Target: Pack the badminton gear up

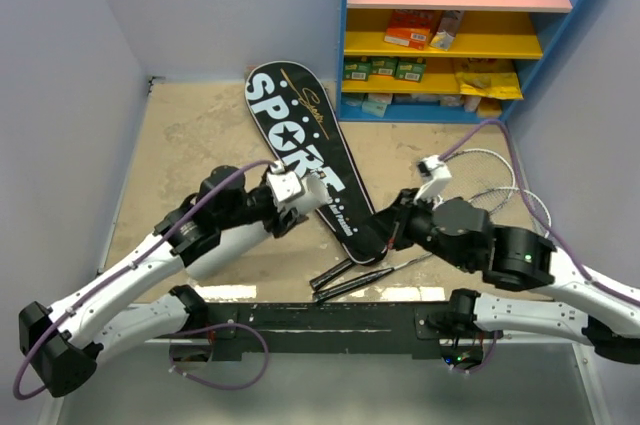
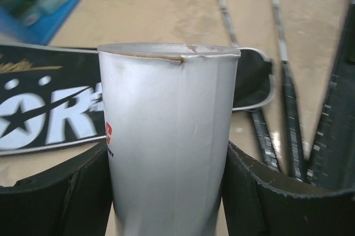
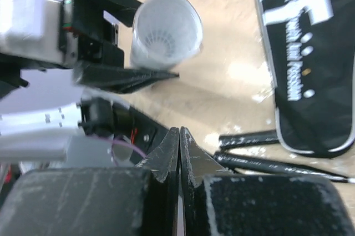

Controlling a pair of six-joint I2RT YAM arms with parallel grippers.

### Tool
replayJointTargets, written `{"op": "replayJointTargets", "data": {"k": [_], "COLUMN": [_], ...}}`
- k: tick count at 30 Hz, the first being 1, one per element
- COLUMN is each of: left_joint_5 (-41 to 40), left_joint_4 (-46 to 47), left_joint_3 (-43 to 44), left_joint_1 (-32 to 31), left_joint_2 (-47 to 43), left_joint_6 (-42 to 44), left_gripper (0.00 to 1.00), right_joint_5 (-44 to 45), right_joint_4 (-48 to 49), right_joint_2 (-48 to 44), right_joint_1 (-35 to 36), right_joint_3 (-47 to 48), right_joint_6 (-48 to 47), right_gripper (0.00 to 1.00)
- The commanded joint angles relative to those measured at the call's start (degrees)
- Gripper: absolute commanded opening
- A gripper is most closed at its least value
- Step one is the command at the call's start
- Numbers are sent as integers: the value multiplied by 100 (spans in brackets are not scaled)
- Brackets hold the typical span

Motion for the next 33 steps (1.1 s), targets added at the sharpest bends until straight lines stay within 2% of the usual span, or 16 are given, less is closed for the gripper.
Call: {"op": "replayJointTargets", "data": {"k": [1, 4, 5, 8, 13, 16, 18, 22, 23, 24, 26, 27, 31, 32, 33], "left_joint_5": [-1129, -2095, -2758, -3772, -3969, -4179, -4312, -4224, -4302, -4442, -4724, -4769, -4795, -4717, -4690], "left_joint_4": [367, 270, 244, 226, 454, 832, 719, 981, 1069, 1131, 1184, 1193, 1184, 1193, 1184], "left_joint_3": [551, 866, 937, 1175, 1570, 1640, 1842, 2045, 2080, 2124, 2273, 2326, 2546, 2564, 2573], "left_joint_1": [716, 998, 1060, 1403, 2587, 3054, 3318, 3443, 3443, 3460, 3513, 3618, 3978, 4066, 4215], "left_joint_2": [415, 1004, 1188, 1883, 2894, 3491, 3999, 4441, 4512, 4652, 4793, 4898, 5040, 5048, 5057], "left_joint_6": [76, 181, 242, 559, 542, 498, 420, 567, 673, 848, 998, 1016, 938, 894, 815], "left_gripper": [0, 0, 0, 0, 0, 0, 0, 3, 9, 20, 27, 35, 57, 66, 69], "right_joint_5": [1181, 1102, 1024, 857, 329, 215, 136, -49, -136, -181, -225, -199, -137, -146, -137], "right_joint_4": [-989, -998, -980, -814, -514, -506, -436, -304, -269, -216, -189, -189, -286, -294, -329], "right_joint_2": [-423, -476, -485, -520, -476, -467, -441, -344, -336, -344, -370, -379, -371, -371, -371], "right_joint_1": [29, 29, 29, 29, 29, 29, 29, 29, 29, 29, 29, 29, 29, 29, 29], "right_joint_3": [482, 343, 281, -18, -334, -413, -475, -598, -625, -651, -730, -748, -818, -827, -844], "right_joint_6": [-129, -147, -156, -164, -217, -270, -314, -331, -314, -305, -296, -288, -261, -235, -217], "right_gripper": [3, 3, 3, 3, 4, 4, 6, 6, 6, 6, 7, 9, 19, 20, 20]}}
